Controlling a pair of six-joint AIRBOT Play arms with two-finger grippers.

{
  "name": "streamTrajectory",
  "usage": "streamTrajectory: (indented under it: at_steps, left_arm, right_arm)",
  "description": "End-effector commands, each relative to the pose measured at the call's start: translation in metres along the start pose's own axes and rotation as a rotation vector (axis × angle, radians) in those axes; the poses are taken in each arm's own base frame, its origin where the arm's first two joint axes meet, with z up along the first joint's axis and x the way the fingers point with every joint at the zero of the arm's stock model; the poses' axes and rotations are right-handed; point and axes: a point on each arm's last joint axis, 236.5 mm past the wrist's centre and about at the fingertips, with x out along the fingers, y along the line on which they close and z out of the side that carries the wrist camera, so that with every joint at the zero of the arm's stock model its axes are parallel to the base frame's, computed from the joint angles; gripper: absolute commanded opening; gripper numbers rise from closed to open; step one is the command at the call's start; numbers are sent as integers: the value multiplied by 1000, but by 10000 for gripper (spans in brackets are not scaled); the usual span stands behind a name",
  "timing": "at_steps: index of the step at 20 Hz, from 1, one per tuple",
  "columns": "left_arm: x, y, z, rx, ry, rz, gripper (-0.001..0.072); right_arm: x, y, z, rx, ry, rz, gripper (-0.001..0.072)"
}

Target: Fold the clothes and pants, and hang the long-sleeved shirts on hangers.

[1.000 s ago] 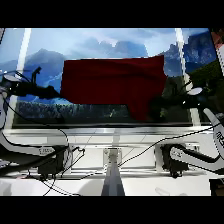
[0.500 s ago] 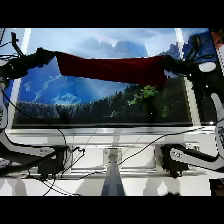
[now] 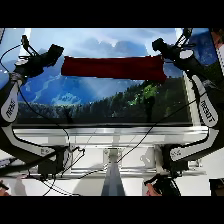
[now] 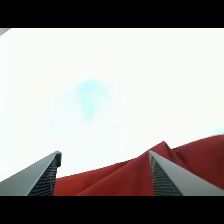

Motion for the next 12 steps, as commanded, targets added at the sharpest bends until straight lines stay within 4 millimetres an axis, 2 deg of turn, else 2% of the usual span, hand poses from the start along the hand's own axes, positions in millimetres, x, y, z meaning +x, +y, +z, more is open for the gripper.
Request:
streamTrajectory:
  at_steps: [1, 3, 5, 7, 10, 12]
  left_arm:
    - [-9, 20, -6, 84, 55, 34, 700]
    - [-25, 35, -14, 24, 134, 15, 693]
    - [-44, 67, -26, -61, 219, 89, 695]
    - [-55, 89, -37, -7, 282, 146, 695]
    - [-46, 85, -47, 3, 305, 140, 694]
    - [-32, 80, -66, 17, 353, 126, 694]
  right_arm:
    - [6, -2, -4, -37, 25, 0, 609]
    - [5, -1, -13, -57, 62, 8, 609]
    - [5, 0, -19, -80, 88, 10, 609]
    - [5, 0, -20, -88, 90, 9, 608]
    - [5, -1, -20, -102, 92, 6, 608]
    - [5, 0, -24, -168, 104, -3, 607]
